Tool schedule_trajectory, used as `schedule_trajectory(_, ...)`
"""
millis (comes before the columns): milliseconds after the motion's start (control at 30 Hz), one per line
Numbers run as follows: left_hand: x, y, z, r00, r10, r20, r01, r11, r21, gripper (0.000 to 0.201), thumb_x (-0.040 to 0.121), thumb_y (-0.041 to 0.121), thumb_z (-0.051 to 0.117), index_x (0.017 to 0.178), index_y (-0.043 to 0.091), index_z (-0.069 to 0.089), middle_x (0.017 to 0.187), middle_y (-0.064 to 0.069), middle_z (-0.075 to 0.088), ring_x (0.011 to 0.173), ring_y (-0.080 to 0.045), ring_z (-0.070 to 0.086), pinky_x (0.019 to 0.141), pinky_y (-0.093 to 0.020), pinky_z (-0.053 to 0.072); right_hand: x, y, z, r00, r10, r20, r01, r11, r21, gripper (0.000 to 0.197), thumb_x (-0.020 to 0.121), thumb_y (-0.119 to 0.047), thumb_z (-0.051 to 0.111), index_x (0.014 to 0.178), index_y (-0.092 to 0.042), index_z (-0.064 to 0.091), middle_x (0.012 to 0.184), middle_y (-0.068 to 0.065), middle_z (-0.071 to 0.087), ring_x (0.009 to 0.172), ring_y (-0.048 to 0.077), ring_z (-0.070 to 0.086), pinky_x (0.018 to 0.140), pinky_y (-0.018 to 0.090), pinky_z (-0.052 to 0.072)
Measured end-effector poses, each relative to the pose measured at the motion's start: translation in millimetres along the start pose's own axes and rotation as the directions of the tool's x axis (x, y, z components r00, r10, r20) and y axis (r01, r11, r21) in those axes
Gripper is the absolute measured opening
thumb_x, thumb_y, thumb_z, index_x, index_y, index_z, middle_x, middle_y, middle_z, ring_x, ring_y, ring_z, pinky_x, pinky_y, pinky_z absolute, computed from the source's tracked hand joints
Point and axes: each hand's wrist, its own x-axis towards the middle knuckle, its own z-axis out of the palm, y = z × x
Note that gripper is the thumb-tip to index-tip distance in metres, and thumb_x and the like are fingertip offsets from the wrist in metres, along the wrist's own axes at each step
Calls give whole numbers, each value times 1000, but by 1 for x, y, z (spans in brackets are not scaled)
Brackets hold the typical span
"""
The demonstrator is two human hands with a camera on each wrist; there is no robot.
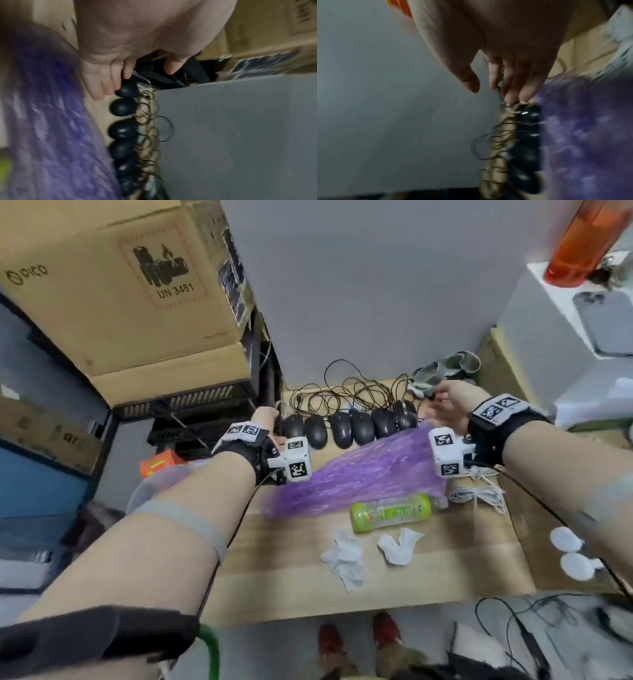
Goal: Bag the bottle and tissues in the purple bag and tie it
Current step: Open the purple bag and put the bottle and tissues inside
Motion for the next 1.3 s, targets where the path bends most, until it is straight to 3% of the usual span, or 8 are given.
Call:
schedule_trajectory(233,50,-85,-11,993,-17,-119,88,776,625,45,87,22,53,128,3,55,132,-19,54,120,-38,55,89,-35,43,92,122,-28,986,31,-163,-135,718,-683,59,68,-52,69,106,-9,60,105,16,67,79,31,65,79,48,57)
schedule_trajectory(433,84,-121,-28,990,12,-137,117,446,887,42,84,30,55,118,7,63,91,-12,64,82,-29,63,73,-29,44,54,129,-11,971,-145,-189,-28,718,-696,22,74,-19,69,69,-14,48,78,11,64,69,28,64,59,33,54)
schedule_trajectory(600,80,-121,-31,979,40,-199,157,471,868,40,83,25,57,120,9,58,85,-16,67,85,-32,69,86,-41,57,54,137,0,976,-210,53,208,842,-498,15,80,-18,68,89,-6,70,86,13,72,72,24,66,61,23,54)
schedule_trajectory(767,52,-96,-18,985,89,-147,71,571,818,51,95,29,46,139,4,48,142,-21,51,128,-36,51,96,-34,43,24,125,26,907,-261,332,409,733,-544,13,76,-18,75,84,-16,65,81,-2,66,73,11,63,64,21,48)
schedule_trajectory(867,28,-72,8,953,290,-90,-109,603,790,41,82,38,59,111,8,62,106,-13,61,98,-29,59,83,-37,45,5,125,49,794,-317,519,596,576,-560,30,69,-11,76,67,-23,49,83,-7,50,73,11,52,68,22,41)
schedule_trajectory(1000,-3,-58,55,961,37,273,-206,752,626,40,85,46,64,94,8,62,81,-8,63,66,-19,55,58,-29,46,-12,136,69,658,-297,692,750,345,-565,34,65,-20,78,78,-13,47,73,-11,42,67,15,49,60,19,37)
schedule_trajectory(1167,-13,-67,78,895,29,445,-396,513,761,14,85,26,70,78,14,68,69,-4,65,56,-14,59,56,-26,49,-15,143,75,594,-219,774,804,186,-564,35,63,-38,75,77,-8,63,100,6,58,88,27,59,77,38,52)
schedule_trajectory(1300,-10,-74,76,908,93,409,-396,512,763,12,87,13,66,75,10,67,58,-4,62,39,-6,58,53,-25,54,-17,141,62,763,-200,615,611,535,-583,62,58,-72,67,80,-15,60,87,-5,63,79,13,60,78,33,49)
